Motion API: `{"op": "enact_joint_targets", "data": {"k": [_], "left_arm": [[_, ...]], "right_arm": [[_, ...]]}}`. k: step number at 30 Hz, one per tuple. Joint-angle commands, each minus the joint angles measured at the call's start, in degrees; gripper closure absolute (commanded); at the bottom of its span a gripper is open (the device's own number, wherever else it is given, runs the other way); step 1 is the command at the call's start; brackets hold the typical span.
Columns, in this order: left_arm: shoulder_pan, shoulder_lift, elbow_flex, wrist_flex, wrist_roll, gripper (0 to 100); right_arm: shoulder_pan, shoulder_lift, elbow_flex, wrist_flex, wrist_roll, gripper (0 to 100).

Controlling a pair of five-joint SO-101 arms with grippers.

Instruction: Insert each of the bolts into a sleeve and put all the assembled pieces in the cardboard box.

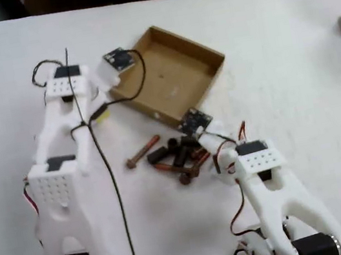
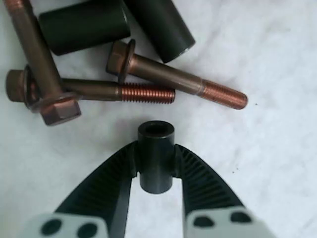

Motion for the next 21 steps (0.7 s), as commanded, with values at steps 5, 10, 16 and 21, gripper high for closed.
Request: {"op": "enact_joint_targets", "data": {"k": [5, 10, 16, 21], "left_arm": [[0.66, 3.12, -6.86, 11.52, 11.78, 98], [0.48, 3.12, -10.20, 14.42, 34.20, 98], [-3.82, 3.12, -13.89, 14.95, 52.84, 98], [-6.99, 3.12, -15.65, 13.54, 51.16, 98]], "right_arm": [[-0.48, -1.19, -1.41, -1.10, 0.70, 98.1], [-0.48, -1.19, -1.41, -1.10, 0.70, 98.1], [-0.40, -1.19, -1.41, -1.10, 0.62, 98.1], [-0.40, -1.19, -1.41, -1.10, 0.62, 98.1]]}}
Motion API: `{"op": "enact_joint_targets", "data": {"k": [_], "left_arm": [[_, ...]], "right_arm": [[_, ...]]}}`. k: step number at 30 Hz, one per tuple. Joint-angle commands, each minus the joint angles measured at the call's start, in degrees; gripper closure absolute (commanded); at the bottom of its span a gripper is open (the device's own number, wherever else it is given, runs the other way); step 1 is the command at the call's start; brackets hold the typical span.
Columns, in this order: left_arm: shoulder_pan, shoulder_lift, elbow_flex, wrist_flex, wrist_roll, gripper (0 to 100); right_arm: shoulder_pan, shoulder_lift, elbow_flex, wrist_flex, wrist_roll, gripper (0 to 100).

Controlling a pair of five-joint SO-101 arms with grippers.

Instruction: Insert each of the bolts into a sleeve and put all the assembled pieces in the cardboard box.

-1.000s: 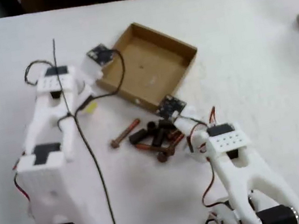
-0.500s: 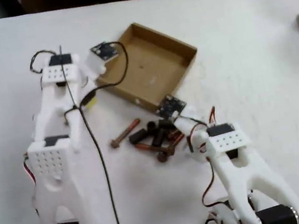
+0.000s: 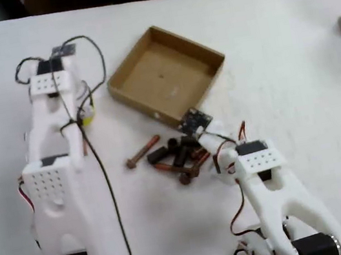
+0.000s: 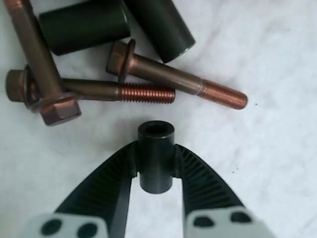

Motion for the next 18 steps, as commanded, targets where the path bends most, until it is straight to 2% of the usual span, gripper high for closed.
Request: {"op": "enact_joint_targets", "data": {"k": [1, 6, 15, 18], "left_arm": [[-1.71, -0.31, -2.90, -1.32, -1.93, 98], [-1.54, -0.40, 0.00, -4.04, -2.37, 98], [-1.89, -1.01, 0.44, -3.78, -4.40, 98], [-1.89, -5.58, 6.51, -6.59, -4.84, 98]], "right_arm": [[-0.40, -1.19, -1.41, -1.10, 0.62, 98.1], [-0.40, -1.19, -1.41, -1.10, 0.79, 98.1], [-0.40, -1.19, -1.41, -1.10, 0.79, 98.1], [-0.40, -1.19, -1.41, -1.10, 0.79, 98.1]]}}
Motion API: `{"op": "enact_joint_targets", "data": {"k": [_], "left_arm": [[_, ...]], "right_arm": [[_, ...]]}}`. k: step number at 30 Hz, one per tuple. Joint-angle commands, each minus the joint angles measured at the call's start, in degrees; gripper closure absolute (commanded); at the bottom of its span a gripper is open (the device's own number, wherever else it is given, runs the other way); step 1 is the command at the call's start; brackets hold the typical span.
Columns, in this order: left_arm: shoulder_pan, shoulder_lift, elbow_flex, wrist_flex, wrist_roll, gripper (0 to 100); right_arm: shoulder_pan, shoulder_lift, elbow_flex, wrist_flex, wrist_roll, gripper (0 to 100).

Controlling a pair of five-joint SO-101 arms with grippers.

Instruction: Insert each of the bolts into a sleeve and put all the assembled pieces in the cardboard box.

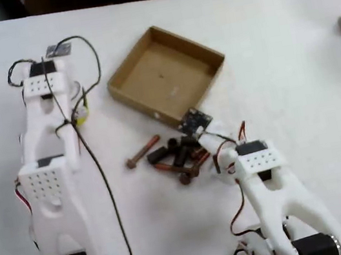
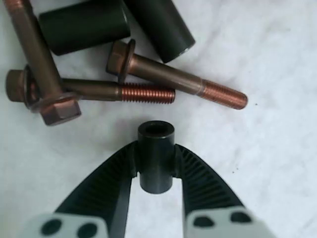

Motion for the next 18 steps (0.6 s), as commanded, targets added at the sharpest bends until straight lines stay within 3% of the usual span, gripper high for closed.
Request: {"op": "enact_joint_targets", "data": {"k": [1, 11, 14, 18], "left_arm": [[-0.66, -8.13, 8.09, -5.80, -1.14, 98], [-0.31, -40.84, 53.71, -36.84, -1.05, 98], [-0.31, -44.70, 59.87, -40.70, -1.05, 97], [-0.48, -45.32, 61.80, -40.70, -0.70, 87]], "right_arm": [[-0.40, -1.19, -1.41, -1.10, 0.79, 98.1], [-0.40, -1.19, -1.41, -1.01, 0.70, 98.1], [-0.40, -1.19, -1.41, -0.84, 0.62, 98.1], [-0.40, -1.19, -1.41, -0.75, 0.44, 98.1]]}}
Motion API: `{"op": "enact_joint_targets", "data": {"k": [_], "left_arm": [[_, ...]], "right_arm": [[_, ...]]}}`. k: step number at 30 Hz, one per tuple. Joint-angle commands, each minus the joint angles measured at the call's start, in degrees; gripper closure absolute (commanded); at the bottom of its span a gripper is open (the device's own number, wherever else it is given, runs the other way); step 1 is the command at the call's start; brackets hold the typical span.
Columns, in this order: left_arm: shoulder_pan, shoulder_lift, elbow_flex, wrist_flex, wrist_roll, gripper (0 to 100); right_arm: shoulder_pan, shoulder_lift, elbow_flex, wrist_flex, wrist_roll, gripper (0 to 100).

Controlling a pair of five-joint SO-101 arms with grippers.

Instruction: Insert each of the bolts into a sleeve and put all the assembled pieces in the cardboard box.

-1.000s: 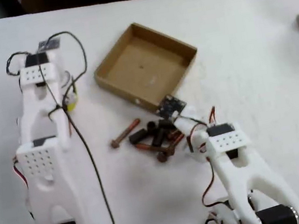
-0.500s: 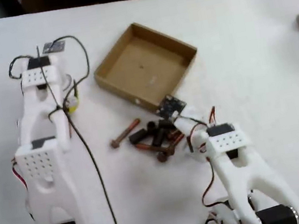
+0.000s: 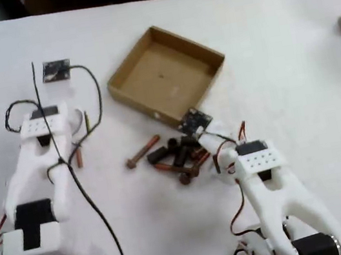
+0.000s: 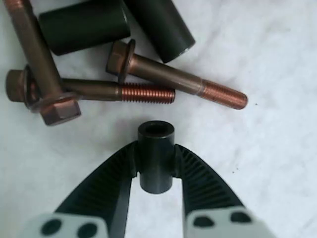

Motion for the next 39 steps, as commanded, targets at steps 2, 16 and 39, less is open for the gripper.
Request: {"op": "enact_joint_targets", "data": {"k": [2, 16, 39], "left_arm": [[-0.66, -4.18, 0.70, -1.76, -0.18, 84], [-0.31, 1.45, -1.41, -1.67, -0.18, 85], [-0.75, 13.93, -16.79, 9.76, -0.53, 98]], "right_arm": [[-0.31, -1.19, -1.41, -0.75, 0.44, 98.1], [-0.40, -1.19, -1.41, -0.75, 0.44, 98.1], [-0.13, -4.35, -0.53, -0.66, -0.88, 98.1]]}}
